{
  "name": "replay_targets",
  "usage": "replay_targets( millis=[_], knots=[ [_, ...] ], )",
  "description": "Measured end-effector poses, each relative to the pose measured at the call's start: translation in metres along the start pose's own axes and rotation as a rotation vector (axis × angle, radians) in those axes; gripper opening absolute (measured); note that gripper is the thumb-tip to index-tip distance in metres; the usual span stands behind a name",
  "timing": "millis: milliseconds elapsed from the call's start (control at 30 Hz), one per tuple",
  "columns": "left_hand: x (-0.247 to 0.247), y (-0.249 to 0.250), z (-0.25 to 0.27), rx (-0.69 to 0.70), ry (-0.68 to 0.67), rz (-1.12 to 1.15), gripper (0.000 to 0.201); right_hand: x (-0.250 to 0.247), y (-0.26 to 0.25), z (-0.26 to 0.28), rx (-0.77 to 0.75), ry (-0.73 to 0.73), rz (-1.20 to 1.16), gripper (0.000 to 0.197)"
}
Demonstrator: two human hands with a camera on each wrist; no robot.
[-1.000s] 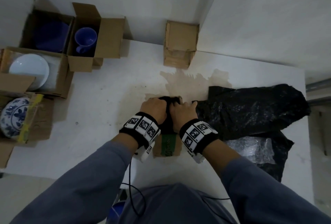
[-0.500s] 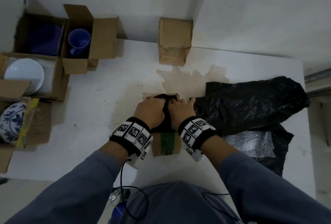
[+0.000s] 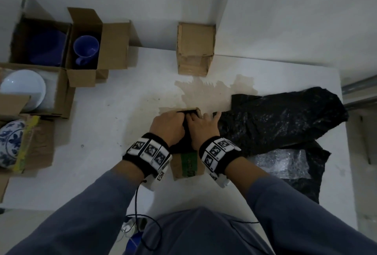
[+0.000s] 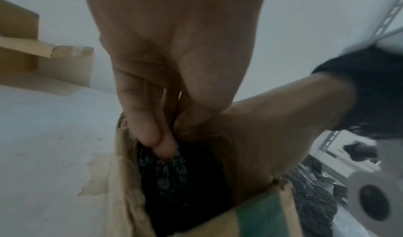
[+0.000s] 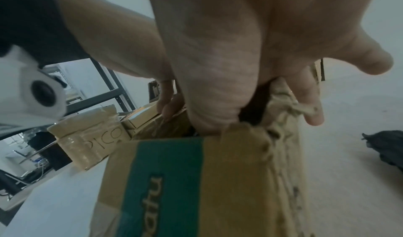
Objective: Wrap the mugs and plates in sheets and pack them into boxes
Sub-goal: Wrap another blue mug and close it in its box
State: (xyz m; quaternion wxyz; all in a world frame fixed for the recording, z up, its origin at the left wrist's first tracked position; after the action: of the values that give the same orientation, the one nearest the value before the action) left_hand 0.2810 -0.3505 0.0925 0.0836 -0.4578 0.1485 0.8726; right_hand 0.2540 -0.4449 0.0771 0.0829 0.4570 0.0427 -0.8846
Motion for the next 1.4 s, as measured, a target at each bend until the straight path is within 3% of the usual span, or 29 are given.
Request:
replay_targets(
  millis=[100, 233, 367, 500, 600, 800, 967, 1133, 1400],
  knots=[
    [-0.001, 0.000, 0.004, 0.001, 0.063, -0.073, 0.036, 0.000, 0.000, -0.004, -0.006, -0.011, 0.024, 0.069],
    [0.006, 0.004, -0.009, -0.066, -0.099, -0.074, 0.029, 0.004, 0.002, 0.001, -0.036, 0.029, 0.039, 0.079],
    [0.001, 0.003, -0.023, -0.091, -0.253, -0.016, 0.028, 0.009, 0.002, 0.017, -0.017, 0.181, 0.097, 0.070],
    [-0.005, 0.001, -0.010, -0.087, -0.154, 0.060, 0.024, 0.007, -0.001, 0.011, 0.032, 0.080, 0.065, 0.066],
    [-0.001, 0.000, 0.010, -0.170, -0.039, 0.133, 0.022, 0.005, -0.002, 0.003, 0.020, 0.041, 0.051, 0.061],
    [0.002, 0.010, 0.005, -0.208, -0.088, 0.100, 0.019, 0.011, -0.002, -0.003, 0.014, 0.028, 0.020, 0.068],
    [0.017, 0.006, -0.003, -0.137, -0.056, 0.025, 0.027, 0.014, 0.001, 0.003, -0.018, 0.088, 0.055, 0.073],
    [0.021, 0.005, -0.006, -0.115, -0.020, 0.021, 0.036, 0.009, -0.002, 0.013, -0.010, 0.170, 0.133, 0.061],
    [0.020, 0.002, 0.001, -0.031, 0.037, -0.014, 0.035, 0.000, -0.002, -0.003, -0.002, 0.040, 0.064, 0.074]
  ],
)
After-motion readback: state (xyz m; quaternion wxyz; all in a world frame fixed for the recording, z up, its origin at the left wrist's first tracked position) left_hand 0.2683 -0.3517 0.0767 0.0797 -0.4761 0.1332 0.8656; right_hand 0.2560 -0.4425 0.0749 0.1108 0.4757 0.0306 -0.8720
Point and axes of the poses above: each hand's wrist, its own z-axis away from the middle knuckle, its own x-axis out of the palm, y = z × x, the point moved 4 cm from there along -z, towards the middle knuckle, and after that the axes turned 1 degree about z, right-handed, at the moved point
